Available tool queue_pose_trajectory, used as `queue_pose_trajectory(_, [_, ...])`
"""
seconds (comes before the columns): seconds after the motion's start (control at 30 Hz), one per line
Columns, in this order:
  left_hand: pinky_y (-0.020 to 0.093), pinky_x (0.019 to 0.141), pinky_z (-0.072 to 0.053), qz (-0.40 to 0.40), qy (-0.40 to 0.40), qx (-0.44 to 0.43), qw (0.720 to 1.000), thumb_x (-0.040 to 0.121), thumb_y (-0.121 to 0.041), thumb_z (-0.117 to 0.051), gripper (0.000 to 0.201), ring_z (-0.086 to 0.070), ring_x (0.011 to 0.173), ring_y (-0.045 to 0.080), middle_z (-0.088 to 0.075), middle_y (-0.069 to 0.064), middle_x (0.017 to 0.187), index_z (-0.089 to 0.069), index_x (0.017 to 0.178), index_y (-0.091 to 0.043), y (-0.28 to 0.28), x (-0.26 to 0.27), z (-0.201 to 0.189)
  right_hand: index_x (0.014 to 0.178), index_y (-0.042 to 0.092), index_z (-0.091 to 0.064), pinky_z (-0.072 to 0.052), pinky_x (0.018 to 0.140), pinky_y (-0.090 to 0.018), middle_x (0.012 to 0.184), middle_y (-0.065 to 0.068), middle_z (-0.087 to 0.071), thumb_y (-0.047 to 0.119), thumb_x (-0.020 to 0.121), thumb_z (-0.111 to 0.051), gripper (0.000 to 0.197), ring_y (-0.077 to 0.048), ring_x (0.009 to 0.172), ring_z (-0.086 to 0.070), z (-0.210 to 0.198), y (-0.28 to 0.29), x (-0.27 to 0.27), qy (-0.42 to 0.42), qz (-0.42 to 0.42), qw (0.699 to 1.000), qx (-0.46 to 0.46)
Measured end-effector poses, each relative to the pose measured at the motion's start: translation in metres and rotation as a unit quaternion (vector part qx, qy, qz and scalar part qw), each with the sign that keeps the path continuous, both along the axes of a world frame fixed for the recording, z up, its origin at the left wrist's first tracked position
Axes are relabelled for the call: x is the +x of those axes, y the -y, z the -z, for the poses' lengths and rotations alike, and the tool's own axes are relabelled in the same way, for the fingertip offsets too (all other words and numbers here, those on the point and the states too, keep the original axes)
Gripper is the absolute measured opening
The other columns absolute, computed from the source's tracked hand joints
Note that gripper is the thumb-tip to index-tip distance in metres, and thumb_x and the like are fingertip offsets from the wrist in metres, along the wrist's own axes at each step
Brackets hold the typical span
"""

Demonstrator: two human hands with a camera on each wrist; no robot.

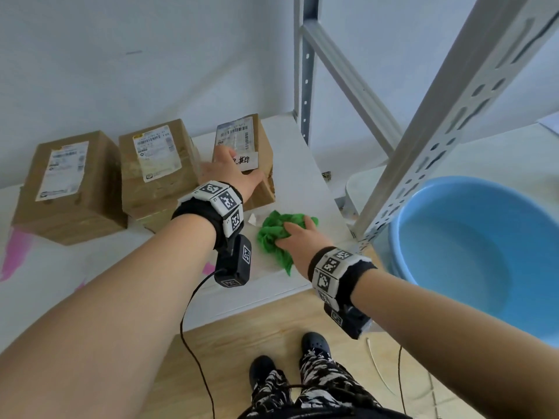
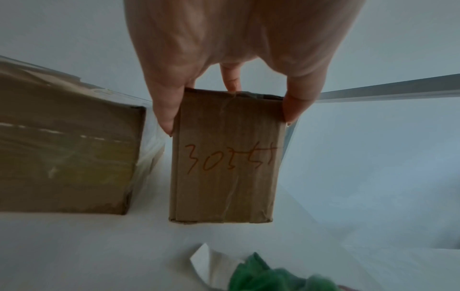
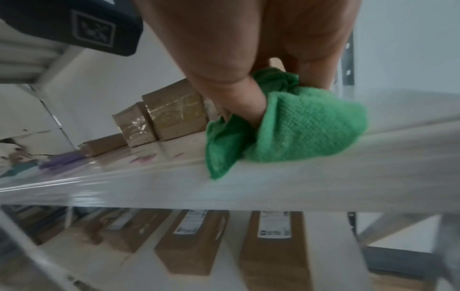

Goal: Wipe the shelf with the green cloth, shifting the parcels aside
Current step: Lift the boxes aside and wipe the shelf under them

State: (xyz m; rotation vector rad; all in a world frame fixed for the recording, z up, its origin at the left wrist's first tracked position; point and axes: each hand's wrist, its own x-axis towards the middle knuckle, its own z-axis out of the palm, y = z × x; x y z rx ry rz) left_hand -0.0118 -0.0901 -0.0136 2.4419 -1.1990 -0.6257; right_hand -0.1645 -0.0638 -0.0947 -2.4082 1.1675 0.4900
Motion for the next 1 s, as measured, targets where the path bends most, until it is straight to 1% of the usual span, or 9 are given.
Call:
queue_pose_trajectory(0.07, [0.031,0.074,-0.039,0.009,0.002,-0.003,1.0,0.08,-0.047,-0.061,0.062,-0.047,0.088,0.022,-0.048,0.012,0.129,-0.034,0.127,-0.018,0.001,-0.003,0.001,0.135,0.024,-0.048,-0.037,0.106,-0.051,0.151,-0.008,-0.024,0.015,0.093,-0.046,0.042,-0.039,0.141,-0.02,-0.006,0.014,-0.013,-0.017,0.094,0.995,0.022])
queue_pose_trajectory(0.17, [0.031,0.076,-0.042,0.016,0.001,-0.004,1.0,0.081,-0.045,-0.061,0.06,-0.047,0.086,0.023,-0.046,0.013,0.129,-0.034,0.127,-0.018,-0.002,-0.007,0.001,0.137,0.023,-0.045,-0.037,0.103,-0.056,0.149,-0.008,-0.024,0.015,0.093,-0.046,0.044,-0.044,0.14,-0.018,-0.012,0.036,-0.023,-0.076,0.194,0.978,0.014])
queue_pose_trajectory(0.23, [0.031,0.078,-0.044,0.022,-0.001,-0.004,1.0,0.081,-0.044,-0.062,0.06,-0.047,0.086,0.024,-0.043,0.014,0.129,-0.034,0.126,-0.017,-0.004,-0.007,0.003,0.139,0.02,-0.044,-0.037,0.104,-0.06,0.15,-0.009,-0.023,0.012,0.094,-0.048,0.046,-0.047,0.141,-0.011,-0.013,0.038,-0.018,-0.115,0.2,0.973,-0.006])
queue_pose_trajectory(0.33, [0.034,0.084,-0.048,0.026,0.0,-0.003,1.0,0.08,-0.044,-0.063,0.061,-0.048,0.087,0.025,-0.043,0.014,0.13,-0.035,0.126,-0.017,-0.007,-0.007,0.006,0.142,0.015,-0.04,-0.042,0.103,-0.053,0.156,-0.012,-0.015,0.009,0.095,-0.048,0.048,-0.051,0.142,-0.003,-0.015,0.021,0.0,-0.116,0.184,0.976,-0.01])
queue_pose_trajectory(0.57, [0.036,0.087,-0.047,0.038,0.013,0.011,0.999,0.08,-0.047,-0.062,0.063,-0.047,0.087,0.025,-0.044,0.015,0.129,-0.035,0.128,-0.017,-0.003,-0.009,0.005,0.137,0.023,-0.046,-0.045,0.101,-0.054,0.146,-0.006,-0.031,0.01,0.093,-0.05,0.047,-0.047,0.142,-0.009,-0.01,-0.024,0.002,-0.034,0.029,0.999,0.001])
queue_pose_trajectory(0.73, [0.033,0.086,-0.043,0.04,0.008,-0.001,0.999,0.08,-0.047,-0.063,0.064,-0.049,0.097,0.028,-0.042,0.016,0.13,-0.035,0.13,-0.017,-0.003,-0.009,0.002,0.133,0.022,-0.05,-0.045,0.101,-0.054,0.139,-0.007,-0.039,0.014,0.091,-0.053,0.042,-0.041,0.135,-0.026,-0.008,0.013,-0.023,-0.079,0.158,0.984,-0.025])
queue_pose_trajectory(0.83, [0.034,0.086,-0.046,0.035,0.006,-0.016,0.999,0.079,-0.047,-0.064,0.063,-0.046,0.09,0.024,-0.044,0.015,0.128,-0.036,0.127,-0.017,-0.005,-0.001,0.005,0.14,0.016,-0.041,-0.038,0.105,-0.057,0.149,-0.011,-0.027,0.012,0.093,-0.049,0.048,-0.048,0.138,-0.018,-0.008,0.036,-0.008,-0.135,0.214,0.967,-0.008])
queue_pose_trajectory(0.9, [0.037,0.088,-0.049,0.031,0.006,-0.021,0.999,0.078,-0.048,-0.063,0.063,-0.052,0.093,0.026,-0.048,0.013,0.127,-0.035,0.125,-0.017,-0.006,0.006,0.005,0.142,0.016,-0.04,-0.034,0.105,-0.058,0.153,-0.013,-0.02,0.012,0.094,-0.047,0.049,-0.052,0.14,-0.007,-0.009,0.038,0.012,-0.137,0.203,0.97,0.003])
queue_pose_trajectory(1.0, [0.038,0.087,-0.051,0.02,0.017,-0.017,1.0,0.079,-0.048,-0.063,0.061,-0.057,0.101,0.031,-0.05,0.013,0.126,-0.034,0.125,-0.019,-0.007,0.015,0.001,0.138,0.019,-0.047,-0.031,0.111,-0.057,0.15,-0.009,-0.026,0.013,0.092,-0.052,0.046,-0.051,0.142,-0.003,-0.005,0.029,0.042,-0.107,0.1,0.989,0.016])
